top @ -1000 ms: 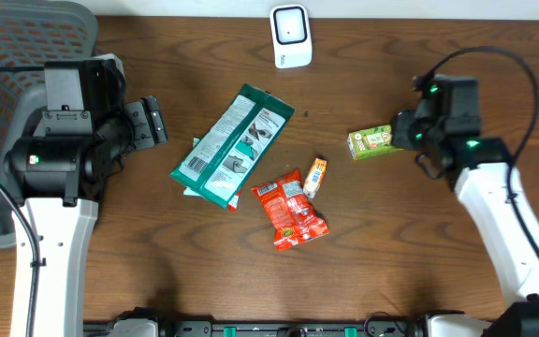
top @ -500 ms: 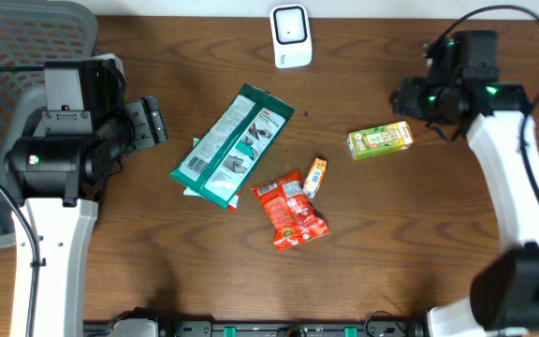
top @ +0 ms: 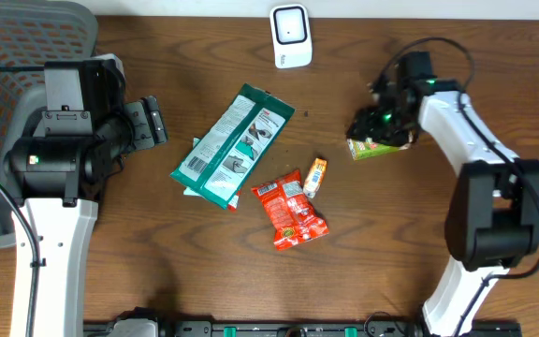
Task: Scan the item barcode
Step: 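Grasp the lying green carton across its middle with the right gripper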
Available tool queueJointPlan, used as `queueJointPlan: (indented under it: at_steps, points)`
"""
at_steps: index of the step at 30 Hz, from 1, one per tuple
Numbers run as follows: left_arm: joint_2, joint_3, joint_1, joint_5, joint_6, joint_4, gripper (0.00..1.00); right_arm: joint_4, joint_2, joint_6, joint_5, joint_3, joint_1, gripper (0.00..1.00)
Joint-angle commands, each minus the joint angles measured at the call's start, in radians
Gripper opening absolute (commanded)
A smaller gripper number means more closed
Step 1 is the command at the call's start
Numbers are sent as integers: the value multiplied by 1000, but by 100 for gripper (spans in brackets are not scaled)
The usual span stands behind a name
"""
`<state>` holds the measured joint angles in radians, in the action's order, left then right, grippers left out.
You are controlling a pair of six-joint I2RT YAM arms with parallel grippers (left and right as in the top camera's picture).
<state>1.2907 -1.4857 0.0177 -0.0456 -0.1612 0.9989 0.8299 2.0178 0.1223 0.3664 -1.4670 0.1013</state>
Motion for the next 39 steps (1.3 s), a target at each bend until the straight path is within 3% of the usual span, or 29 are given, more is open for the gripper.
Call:
queueJointPlan:
  at_steps: [1, 8, 13, 24, 29, 32, 39]
  points:
    - [3, -20, 1, 9, -9, 3, 83, 5, 2, -103, 16, -5, 37, 62]
    - [3, -20, 1, 9, -9, 3, 83, -35, 2, -81, -59, -5, 55, 65]
    - [3, -20, 1, 9, -9, 3, 83, -108, 2, -64, -35, -5, -5, 68]
    - [3, -20, 1, 9, -9, 3, 83, -73, 2, -91, -21, -5, -137, 77]
    - [3, -20, 1, 9, -9, 3, 83, -7, 2, 52, -21, -5, -174, 80]
    - [3, -20, 1, 9, -9, 3, 82, 29, 2, 112, -5, -5, -172, 99]
    - [3, -20, 1, 9, -9, 3, 83, 71, 4, 368, 4, -3, -158, 98]
